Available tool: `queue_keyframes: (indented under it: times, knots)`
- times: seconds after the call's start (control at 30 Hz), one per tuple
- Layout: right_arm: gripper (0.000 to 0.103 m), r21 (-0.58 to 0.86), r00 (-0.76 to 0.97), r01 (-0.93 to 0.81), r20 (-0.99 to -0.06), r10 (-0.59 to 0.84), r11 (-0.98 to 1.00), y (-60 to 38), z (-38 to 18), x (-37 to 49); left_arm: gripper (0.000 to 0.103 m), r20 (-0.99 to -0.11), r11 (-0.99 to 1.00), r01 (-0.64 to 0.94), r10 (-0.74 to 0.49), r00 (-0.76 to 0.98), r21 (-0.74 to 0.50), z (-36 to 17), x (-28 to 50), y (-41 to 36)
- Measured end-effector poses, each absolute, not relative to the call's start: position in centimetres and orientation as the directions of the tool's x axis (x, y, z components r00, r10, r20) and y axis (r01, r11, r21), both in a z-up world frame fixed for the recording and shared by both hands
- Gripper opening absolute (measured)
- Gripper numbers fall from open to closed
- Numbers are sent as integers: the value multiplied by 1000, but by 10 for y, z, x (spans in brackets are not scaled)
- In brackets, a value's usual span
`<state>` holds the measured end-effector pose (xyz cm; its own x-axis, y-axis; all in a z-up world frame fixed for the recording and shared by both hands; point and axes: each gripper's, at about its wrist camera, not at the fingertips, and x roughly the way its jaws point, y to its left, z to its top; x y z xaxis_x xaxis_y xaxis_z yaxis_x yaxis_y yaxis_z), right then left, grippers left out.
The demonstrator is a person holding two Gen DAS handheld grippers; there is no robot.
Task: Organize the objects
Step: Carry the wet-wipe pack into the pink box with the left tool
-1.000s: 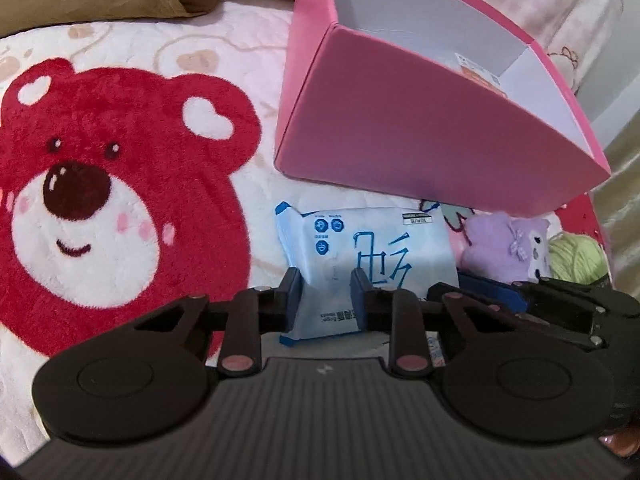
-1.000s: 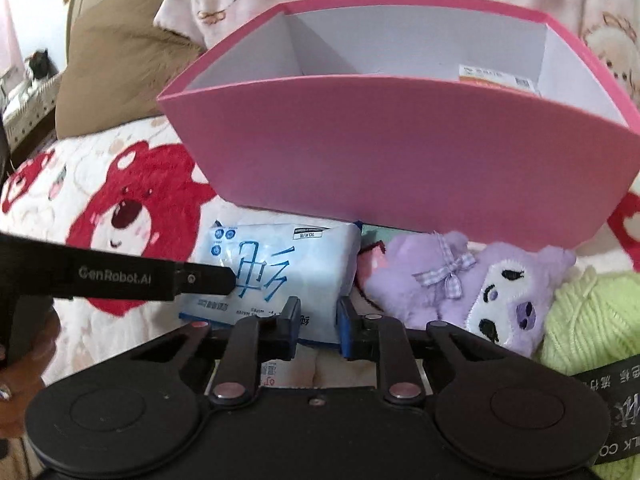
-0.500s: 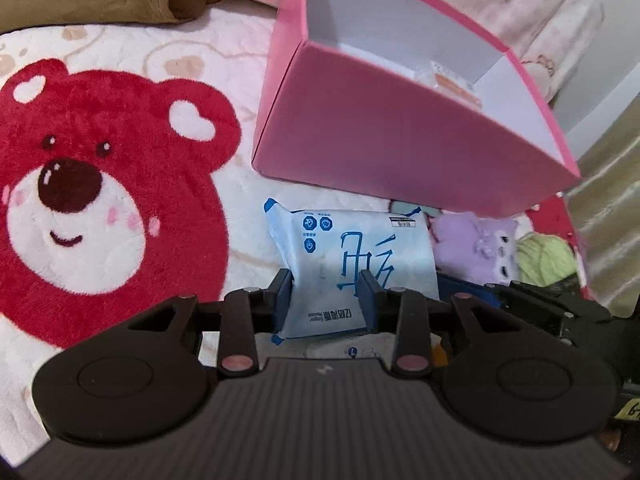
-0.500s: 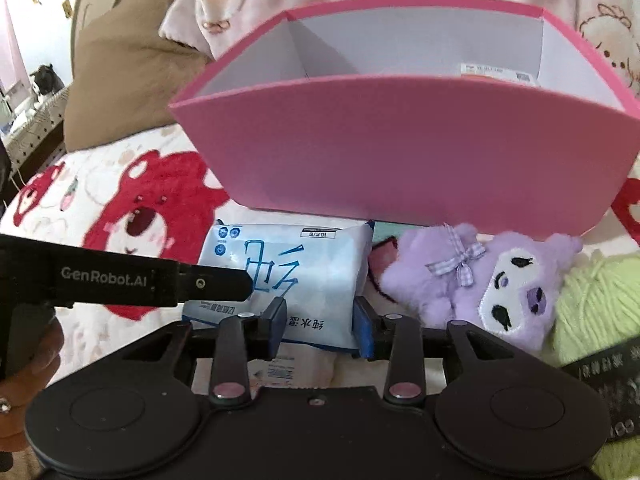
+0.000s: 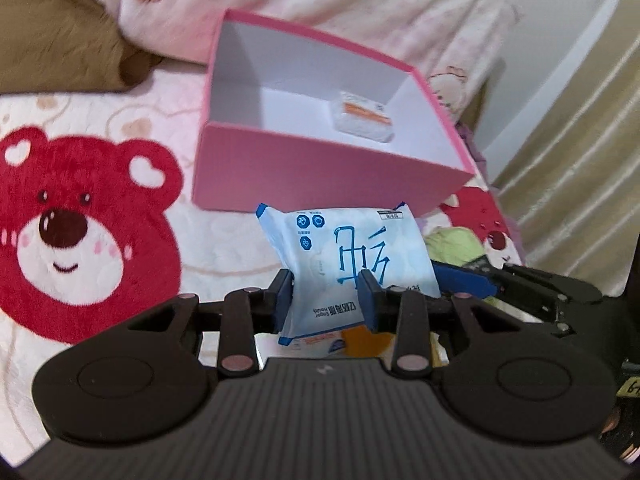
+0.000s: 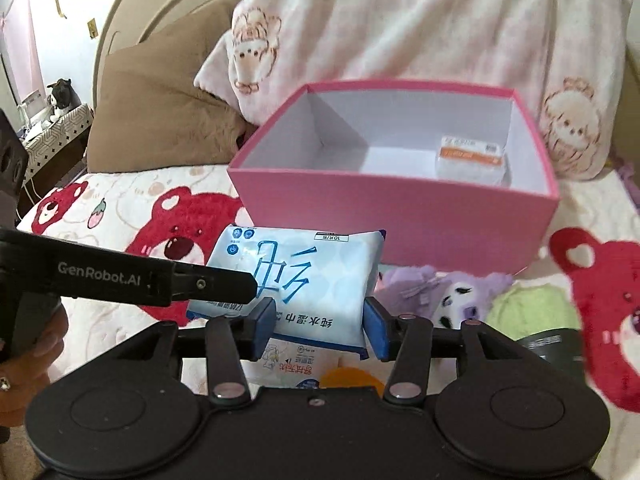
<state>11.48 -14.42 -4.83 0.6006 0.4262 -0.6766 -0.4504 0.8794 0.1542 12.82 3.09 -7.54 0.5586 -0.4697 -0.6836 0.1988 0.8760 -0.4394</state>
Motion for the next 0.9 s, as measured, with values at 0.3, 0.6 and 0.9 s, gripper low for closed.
queue_keyframes:
  times: [0.3, 0.6, 0.9]
  knots:
    - [56, 113, 645, -465, -636, 424, 878, -159, -4, 105, 34, -676, 875, 273, -482, 558, -399, -26, 121, 18]
    - [45, 60, 711, -451, -579, 399, 891, -180, 33, 120, 34, -662, 885, 265, -463, 590, -382, 11, 147, -1]
    - [44, 33, 697, -437, -620, 361, 899, -196, 35, 183, 34, -680, 889, 214, -449, 580, -404, 14, 215, -25]
